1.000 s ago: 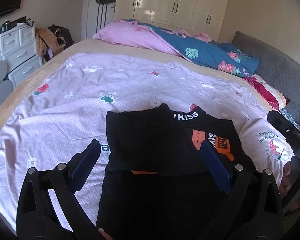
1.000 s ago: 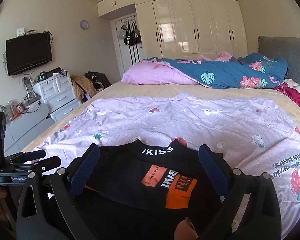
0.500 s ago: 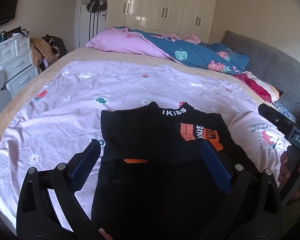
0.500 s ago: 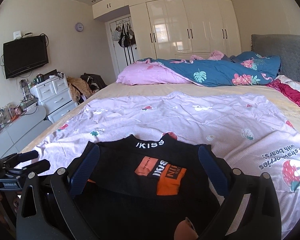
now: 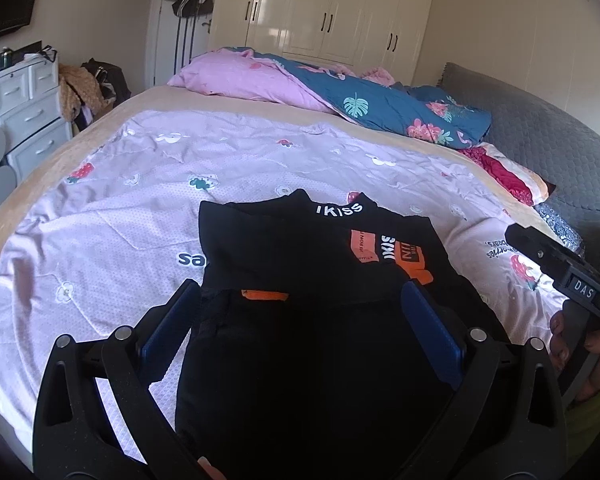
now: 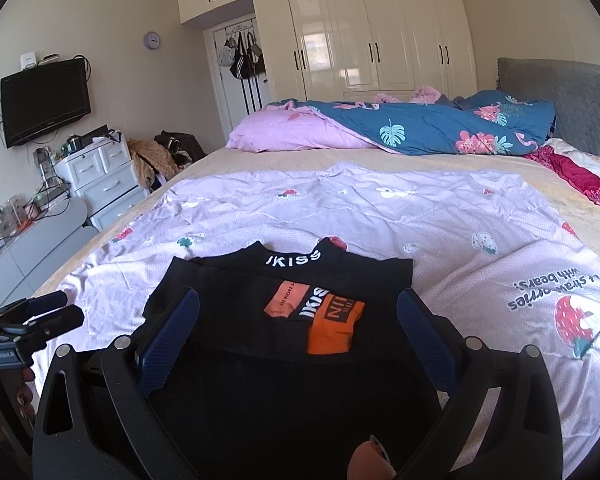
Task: Fold small clothes
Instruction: 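Move both open grippers to the hem of the black shirt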
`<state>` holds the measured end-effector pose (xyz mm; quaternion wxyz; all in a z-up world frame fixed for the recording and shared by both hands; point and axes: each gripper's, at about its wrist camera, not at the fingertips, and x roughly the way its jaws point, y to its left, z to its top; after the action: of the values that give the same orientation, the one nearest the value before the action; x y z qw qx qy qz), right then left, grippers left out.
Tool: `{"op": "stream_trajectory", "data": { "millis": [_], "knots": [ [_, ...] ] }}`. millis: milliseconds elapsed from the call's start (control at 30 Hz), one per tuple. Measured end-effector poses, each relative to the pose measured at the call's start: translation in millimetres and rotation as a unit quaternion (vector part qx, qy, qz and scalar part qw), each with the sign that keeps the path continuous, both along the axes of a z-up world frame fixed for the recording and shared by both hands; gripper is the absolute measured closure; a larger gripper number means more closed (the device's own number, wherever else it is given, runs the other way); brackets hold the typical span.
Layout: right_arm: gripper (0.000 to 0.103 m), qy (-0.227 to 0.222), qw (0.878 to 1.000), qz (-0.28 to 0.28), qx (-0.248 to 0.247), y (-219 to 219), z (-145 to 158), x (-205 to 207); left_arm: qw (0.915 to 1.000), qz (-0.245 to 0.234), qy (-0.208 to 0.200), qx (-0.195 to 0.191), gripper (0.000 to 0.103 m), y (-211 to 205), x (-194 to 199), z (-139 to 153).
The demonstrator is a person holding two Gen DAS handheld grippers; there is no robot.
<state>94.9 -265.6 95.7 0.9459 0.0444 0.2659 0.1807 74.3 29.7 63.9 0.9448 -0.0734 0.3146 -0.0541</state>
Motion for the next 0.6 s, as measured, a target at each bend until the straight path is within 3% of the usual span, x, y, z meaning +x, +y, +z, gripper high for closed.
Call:
{"op": "stream_trajectory", "data": {
  "millis": [600],
  "knots": [
    [0.004, 0.034, 0.999, -0.012, -0.005, -17, -10, -18, 0.9991, 0.003, 0.042, -0.004, 0.009, 14, -18, -21]
  ]
}}
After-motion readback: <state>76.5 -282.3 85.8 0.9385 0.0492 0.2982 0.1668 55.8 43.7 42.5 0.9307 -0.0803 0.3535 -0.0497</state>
